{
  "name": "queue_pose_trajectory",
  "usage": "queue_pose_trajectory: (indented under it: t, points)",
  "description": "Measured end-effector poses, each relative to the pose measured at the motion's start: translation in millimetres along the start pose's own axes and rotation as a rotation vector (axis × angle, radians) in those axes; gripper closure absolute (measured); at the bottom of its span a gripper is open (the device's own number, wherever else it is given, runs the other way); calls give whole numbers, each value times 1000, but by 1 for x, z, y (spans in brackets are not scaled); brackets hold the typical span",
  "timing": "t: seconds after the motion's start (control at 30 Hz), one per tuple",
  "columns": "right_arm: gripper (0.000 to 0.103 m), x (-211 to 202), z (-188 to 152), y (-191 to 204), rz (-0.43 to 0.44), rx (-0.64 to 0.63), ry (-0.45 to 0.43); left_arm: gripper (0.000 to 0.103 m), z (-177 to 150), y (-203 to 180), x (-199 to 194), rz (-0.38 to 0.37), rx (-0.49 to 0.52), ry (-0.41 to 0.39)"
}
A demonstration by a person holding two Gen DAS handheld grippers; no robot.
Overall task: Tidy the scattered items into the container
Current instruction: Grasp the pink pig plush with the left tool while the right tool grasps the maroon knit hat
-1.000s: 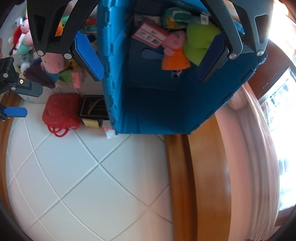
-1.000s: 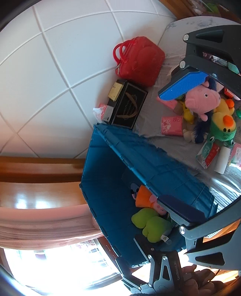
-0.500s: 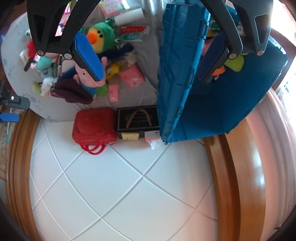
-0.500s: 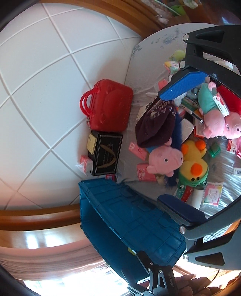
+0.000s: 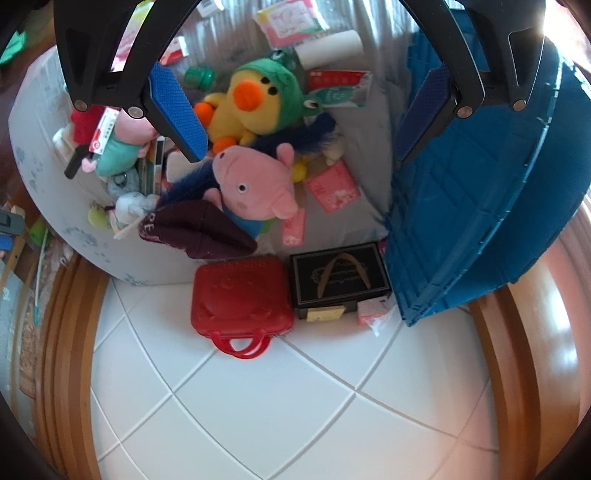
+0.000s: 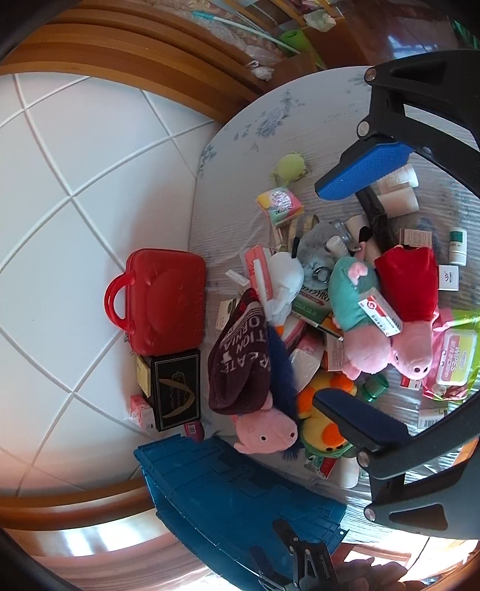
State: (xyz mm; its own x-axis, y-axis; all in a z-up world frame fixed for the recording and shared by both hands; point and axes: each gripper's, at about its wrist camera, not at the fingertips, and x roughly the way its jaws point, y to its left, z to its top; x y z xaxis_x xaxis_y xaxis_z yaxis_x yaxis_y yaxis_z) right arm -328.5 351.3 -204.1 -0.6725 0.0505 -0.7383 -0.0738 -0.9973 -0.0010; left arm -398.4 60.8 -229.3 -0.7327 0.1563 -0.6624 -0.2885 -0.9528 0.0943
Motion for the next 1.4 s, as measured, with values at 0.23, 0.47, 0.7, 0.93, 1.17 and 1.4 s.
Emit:
queue_pose_trajectory:
  t: [0.23,0.47,0.7,0.93,1.17,1.4]
  points:
    - [0,13,-16,-35,-11,32,38,1,2,-34,53,-42,40,20]
    - [0,35,-17,-57,1,44,69,1,18,-48,97,-39,74,37]
    - [0,85,24,-2,100,-93,50,1,11,-42,125,-28,112,85]
    - [0,144,61,69,186,-232,37,1,2,-29,144,-56,96,109]
    - [0,215,65,109,167,-358,143,1,-1,-22,167,-105,84,141]
    - [0,247,57,117,182,-374,220,1,-8,-37,199,-96,116,225]
